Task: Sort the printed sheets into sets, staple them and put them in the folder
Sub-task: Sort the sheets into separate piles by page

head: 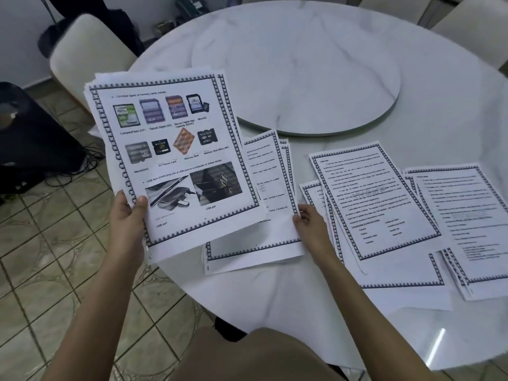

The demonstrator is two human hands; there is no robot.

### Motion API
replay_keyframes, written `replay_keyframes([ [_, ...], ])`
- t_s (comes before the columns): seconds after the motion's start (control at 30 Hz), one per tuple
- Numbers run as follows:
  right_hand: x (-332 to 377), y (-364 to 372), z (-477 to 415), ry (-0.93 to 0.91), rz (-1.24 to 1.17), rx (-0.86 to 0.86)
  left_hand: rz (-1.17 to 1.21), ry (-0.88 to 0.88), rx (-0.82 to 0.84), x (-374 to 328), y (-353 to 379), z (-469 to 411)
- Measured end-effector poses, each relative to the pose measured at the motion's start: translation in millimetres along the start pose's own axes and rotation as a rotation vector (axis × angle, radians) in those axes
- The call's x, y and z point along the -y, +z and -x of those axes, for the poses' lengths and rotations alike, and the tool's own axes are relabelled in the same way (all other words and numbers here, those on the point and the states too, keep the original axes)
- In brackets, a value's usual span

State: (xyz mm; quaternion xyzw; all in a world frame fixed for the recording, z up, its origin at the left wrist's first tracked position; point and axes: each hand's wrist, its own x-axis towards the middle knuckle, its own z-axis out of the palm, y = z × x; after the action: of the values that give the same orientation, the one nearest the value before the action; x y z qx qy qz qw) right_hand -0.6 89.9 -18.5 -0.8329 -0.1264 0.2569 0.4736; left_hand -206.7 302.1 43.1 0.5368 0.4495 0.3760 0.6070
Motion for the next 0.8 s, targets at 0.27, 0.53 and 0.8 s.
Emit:
replay_keyframes([
  [0.27, 5.9, 0.9, 6.8, -0.066, 0.061, -0.076, -0.033, -0.041, 0.066, 5.5, -9.7, -17.1],
  [0.53, -8.2, -50.8, 5.8, -0.180, 0.310, -0.276, -0.048, -0.065, 0.102, 15.5, 0.5, -22.3],
  [0.8, -52.1, -75.4, 19.3, -0.047, 0.423, -0.419, -0.093, -0.142, 0.111, 22.7, 16.2, -17.1],
])
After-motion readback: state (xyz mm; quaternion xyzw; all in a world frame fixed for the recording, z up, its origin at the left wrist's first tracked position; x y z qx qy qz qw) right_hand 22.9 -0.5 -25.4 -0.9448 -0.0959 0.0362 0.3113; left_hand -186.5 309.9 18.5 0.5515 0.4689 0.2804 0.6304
